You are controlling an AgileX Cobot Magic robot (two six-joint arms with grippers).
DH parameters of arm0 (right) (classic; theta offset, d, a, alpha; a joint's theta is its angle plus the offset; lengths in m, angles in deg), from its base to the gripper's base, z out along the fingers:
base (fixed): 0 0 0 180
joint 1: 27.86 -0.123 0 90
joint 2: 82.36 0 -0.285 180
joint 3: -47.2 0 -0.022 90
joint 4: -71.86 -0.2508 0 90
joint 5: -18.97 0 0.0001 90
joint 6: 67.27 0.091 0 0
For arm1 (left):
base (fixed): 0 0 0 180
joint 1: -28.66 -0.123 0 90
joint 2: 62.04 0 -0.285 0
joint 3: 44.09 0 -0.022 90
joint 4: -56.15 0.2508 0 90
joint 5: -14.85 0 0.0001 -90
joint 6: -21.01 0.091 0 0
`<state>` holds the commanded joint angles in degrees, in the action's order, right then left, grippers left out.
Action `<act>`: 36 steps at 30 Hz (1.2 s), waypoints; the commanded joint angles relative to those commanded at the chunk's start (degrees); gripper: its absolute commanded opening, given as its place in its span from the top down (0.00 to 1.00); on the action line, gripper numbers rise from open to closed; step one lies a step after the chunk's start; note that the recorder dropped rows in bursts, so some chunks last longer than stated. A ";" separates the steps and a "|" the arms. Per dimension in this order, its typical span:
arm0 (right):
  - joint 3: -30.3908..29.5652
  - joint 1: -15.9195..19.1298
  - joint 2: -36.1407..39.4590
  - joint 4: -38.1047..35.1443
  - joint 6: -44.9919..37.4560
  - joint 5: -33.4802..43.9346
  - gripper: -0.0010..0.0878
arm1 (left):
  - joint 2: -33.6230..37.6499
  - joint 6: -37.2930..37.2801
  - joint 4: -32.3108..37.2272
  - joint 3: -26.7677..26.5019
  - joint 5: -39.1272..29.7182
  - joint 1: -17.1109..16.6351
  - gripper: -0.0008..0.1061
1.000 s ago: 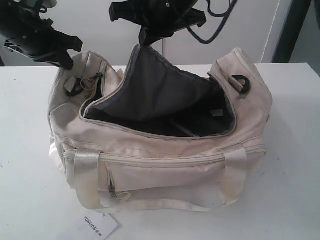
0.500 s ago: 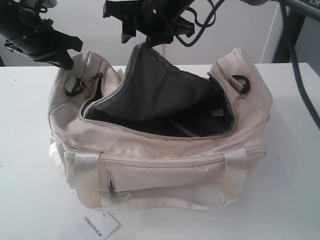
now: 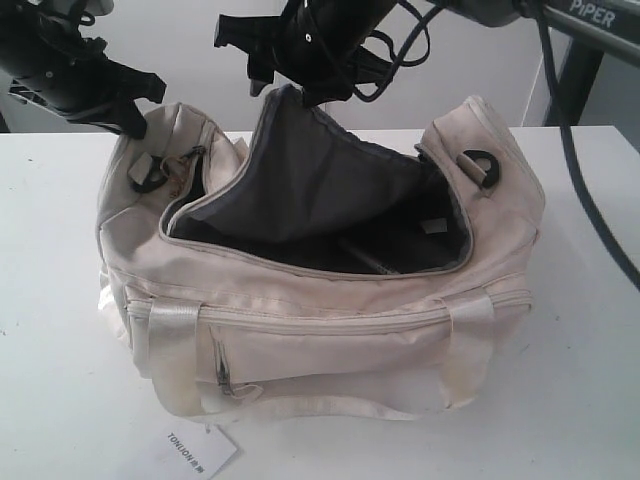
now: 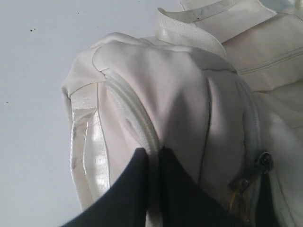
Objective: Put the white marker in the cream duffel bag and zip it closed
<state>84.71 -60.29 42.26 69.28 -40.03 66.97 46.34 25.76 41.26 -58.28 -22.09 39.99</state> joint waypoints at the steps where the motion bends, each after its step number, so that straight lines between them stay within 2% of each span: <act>1: 0.00 0.00 0.15 0.00 0.00 0.23 0.36 | 0.00 0.00 0.00 0.00 0.00 0.00 0.99; 4: 0.00 0.00 0.88 0.00 0.00 1.44 0.37 | 0.00 0.00 0.00 0.00 0.00 0.00 0.99; 7: 0.00 0.00 1.55 0.00 0.00 2.27 0.43 | 0.00 0.00 0.00 0.00 0.00 0.00 0.99; 14: 0.00 0.00 0.99 0.00 1.26 2.80 0.84 | 0.00 0.00 0.00 0.00 0.00 0.00 0.99; 17: 0.00 0.00 0.17 0.00 1.26 3.35 0.94 | 0.00 0.00 0.00 0.00 0.00 0.00 0.99; 21: 0.00 0.00 -1.60 0.00 1.26 4.32 0.98 | 0.00 0.00 0.00 0.00 0.00 0.00 0.99; 36: 0.00 0.00 -6.19 0.24 -1.55 14.99 0.98 | 0.00 0.00 0.00 0.00 0.00 0.00 0.99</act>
<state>84.71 -60.29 36.07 69.52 -41.58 81.97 46.34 25.76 41.26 -58.28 -22.09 39.99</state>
